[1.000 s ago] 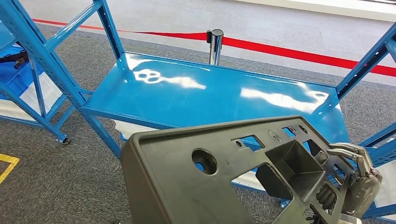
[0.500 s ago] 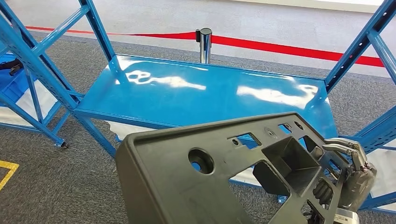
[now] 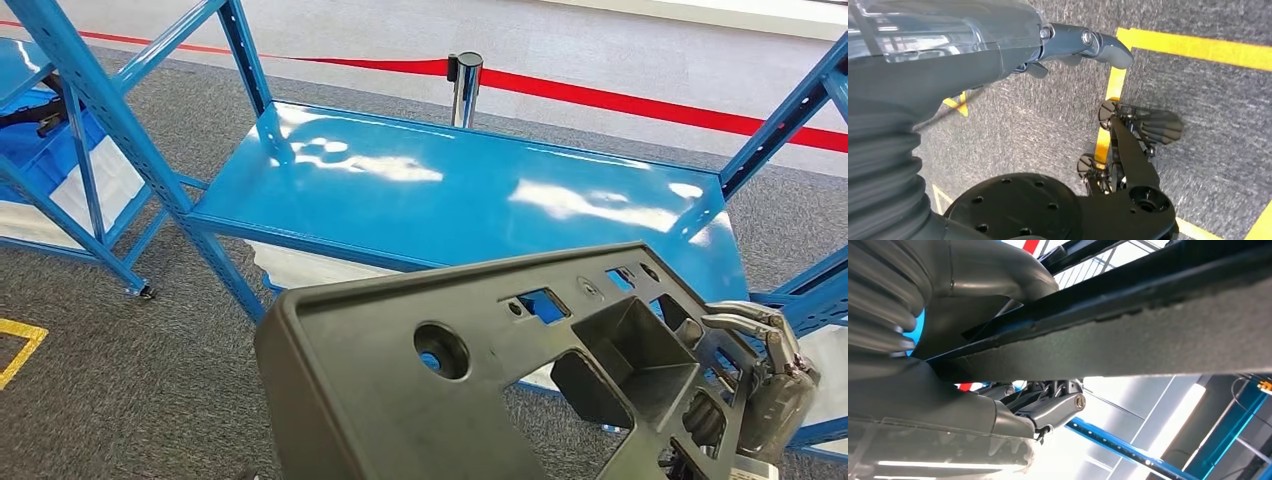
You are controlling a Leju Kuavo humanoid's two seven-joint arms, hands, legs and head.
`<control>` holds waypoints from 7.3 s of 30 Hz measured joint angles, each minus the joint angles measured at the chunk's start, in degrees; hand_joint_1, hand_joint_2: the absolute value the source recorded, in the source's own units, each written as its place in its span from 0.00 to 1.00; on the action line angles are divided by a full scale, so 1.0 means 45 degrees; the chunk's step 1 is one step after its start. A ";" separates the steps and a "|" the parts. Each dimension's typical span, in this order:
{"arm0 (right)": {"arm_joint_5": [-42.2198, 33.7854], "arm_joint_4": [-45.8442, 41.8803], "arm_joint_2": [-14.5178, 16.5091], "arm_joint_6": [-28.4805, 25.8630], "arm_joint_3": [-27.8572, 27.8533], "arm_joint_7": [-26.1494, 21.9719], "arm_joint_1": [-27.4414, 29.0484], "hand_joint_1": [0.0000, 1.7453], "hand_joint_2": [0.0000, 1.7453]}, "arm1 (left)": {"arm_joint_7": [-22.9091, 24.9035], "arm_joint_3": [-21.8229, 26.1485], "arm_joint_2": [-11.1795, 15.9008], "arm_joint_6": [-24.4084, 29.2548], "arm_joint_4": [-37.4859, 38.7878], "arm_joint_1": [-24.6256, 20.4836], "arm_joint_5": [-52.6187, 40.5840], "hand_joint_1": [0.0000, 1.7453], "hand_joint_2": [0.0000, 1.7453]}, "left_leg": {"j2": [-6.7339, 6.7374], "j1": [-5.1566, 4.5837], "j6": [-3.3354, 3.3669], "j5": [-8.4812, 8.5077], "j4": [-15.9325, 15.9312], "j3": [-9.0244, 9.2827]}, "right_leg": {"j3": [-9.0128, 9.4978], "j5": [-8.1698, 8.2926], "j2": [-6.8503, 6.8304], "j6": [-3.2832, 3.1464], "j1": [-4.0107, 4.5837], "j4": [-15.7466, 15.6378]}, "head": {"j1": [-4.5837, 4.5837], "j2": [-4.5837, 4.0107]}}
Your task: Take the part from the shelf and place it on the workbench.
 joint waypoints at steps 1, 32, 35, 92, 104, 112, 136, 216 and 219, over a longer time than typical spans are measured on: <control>0.0000 0.0000 0.0000 0.0000 0.0000 0.0001 -0.0023 0.63 1.00 | -0.0001 0.0000 -0.0001 0.0000 0.0000 -0.0003 0.0000 0.00 1.00 | -0.0003 -0.0015 -0.0043 0.0039 0.0002 -0.0031 | 0.0501 0.0239 -0.0001 -0.0065 0.0051 -0.0836 | 0.0001 0.0000; -0.0004 0.0000 0.0000 -0.0010 0.0008 -0.0011 -0.0013 0.63 1.00 | 0.0004 0.0000 -0.0005 -0.0015 0.0005 -0.0029 -0.0003 0.00 1.00 | 0.0086 0.0010 -0.0080 0.0284 -0.0085 -0.0250 | 0.0865 0.0276 -0.0055 -0.0031 0.0073 -0.1071 | -0.0025 0.0000; 0.0000 0.0000 0.0000 -0.0010 0.0008 -0.0012 -0.0018 0.63 1.00 | 0.0001 0.0000 -0.0005 -0.0015 0.0005 -0.0029 -0.0003 0.00 1.00 | 0.0087 -0.0008 -0.0311 0.0580 -0.0131 -0.0366 | 0.1355 0.0284 -0.0037 -0.0165 0.0171 -0.2114 | -0.0029 0.0000; -0.0121 0.0034 0.0010 0.0058 -0.0017 -0.0010 -0.0117 0.63 1.00 | -0.0229 0.0005 -0.0013 -0.0073 0.0004 0.0000 -0.0051 0.00 1.00 | 0.0036 0.0085 -0.0015 -0.0391 -0.0116 0.0532 | -0.0335 0.0395 -0.0077 -0.0067 0.0058 -0.0085 | 0.0033 0.0000; -0.0112 0.0034 0.0015 0.0058 -0.0015 -0.0016 -0.0131 0.63 1.00 | -0.0231 0.0001 -0.0019 -0.0087 0.0005 -0.0013 -0.0051 0.00 1.00 | 0.0022 0.0054 -0.0158 -0.0179 -0.0216 0.0413 | 0.0346 0.0878 -0.0072 -0.0229 0.0182 -0.1801 | -0.0068 0.0000; -0.0112 0.0034 0.0015 0.0058 -0.0016 -0.0013 -0.0131 0.63 1.00 | -0.0229 0.0001 -0.0019 -0.0087 0.0005 -0.0013 -0.0051 0.00 1.00 | 0.0024 0.0073 -0.0331 -0.0069 -0.0296 0.0416 | 0.0338 0.0951 -0.0073 -0.0289 0.0206 -0.1825 | -0.0101 0.0000; -0.0094 0.0034 0.0015 0.0007 -0.0024 -0.0248 -0.0129 0.63 1.00 | -0.0323 0.0001 -0.0019 -0.0092 0.0005 -0.0013 -0.0139 0.00 1.00 | 0.0026 0.0016 -0.0238 0.0038 -0.0271 0.0298 | 0.0304 0.1150 -0.0072 -0.0159 0.0136 -0.1964 | -0.0097 0.0000; -0.1175 -0.0146 0.0201 0.0538 -0.0234 -0.0862 -0.0048 0.63 1.00 | -0.0614 0.0205 -0.0096 -0.0222 0.0016 0.0006 -0.0298 0.00 1.00 | 0.0670 -0.0046 -0.0218 -0.0690 0.0183 0.0442 | -0.0246 0.1142 -0.0451 -0.0644 0.0528 -0.1340 | 0.0084 0.0000; -0.1178 -0.0146 0.0205 0.0539 -0.0254 -0.0860 -0.0007 0.63 1.00 | -0.0606 0.0210 -0.0089 -0.0223 0.0011 -0.0008 -0.0306 0.00 1.00 | 0.0846 -0.0086 -0.0300 -0.0730 0.0146 0.0486 | -0.0140 0.1117 -0.0343 -0.0669 0.0448 -0.1647 | 0.0089 0.0000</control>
